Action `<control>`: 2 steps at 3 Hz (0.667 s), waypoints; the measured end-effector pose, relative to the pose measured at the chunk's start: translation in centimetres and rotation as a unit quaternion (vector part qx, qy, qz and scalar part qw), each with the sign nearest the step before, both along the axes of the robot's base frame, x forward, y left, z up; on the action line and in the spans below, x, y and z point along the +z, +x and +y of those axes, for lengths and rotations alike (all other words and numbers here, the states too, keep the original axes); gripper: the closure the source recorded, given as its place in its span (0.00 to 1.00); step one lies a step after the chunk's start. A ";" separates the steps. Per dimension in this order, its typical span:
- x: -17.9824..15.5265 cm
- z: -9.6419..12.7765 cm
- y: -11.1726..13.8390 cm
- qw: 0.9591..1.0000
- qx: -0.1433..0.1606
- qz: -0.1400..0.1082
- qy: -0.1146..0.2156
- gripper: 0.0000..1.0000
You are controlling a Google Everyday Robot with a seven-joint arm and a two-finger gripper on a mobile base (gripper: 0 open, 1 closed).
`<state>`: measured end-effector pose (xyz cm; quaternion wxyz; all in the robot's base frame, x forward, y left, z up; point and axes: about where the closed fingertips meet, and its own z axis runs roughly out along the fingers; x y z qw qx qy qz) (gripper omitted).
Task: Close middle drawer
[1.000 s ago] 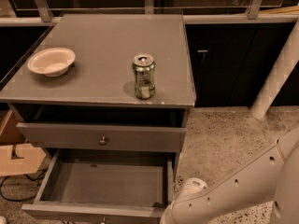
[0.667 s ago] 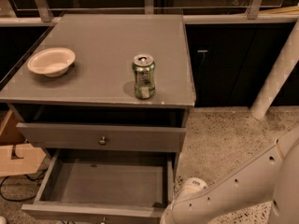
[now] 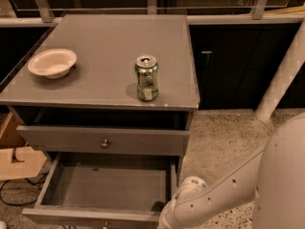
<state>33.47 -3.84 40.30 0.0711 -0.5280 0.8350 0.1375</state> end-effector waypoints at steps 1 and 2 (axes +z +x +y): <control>0.0 0.1 0.3 1.000 -0.001 -0.003 0.001 1.00; 0.1 0.2 1.5 1.000 -0.011 -0.025 0.007 1.00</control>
Offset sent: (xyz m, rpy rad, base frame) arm 0.0263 0.0293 -0.0200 0.0424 -0.1144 -0.0089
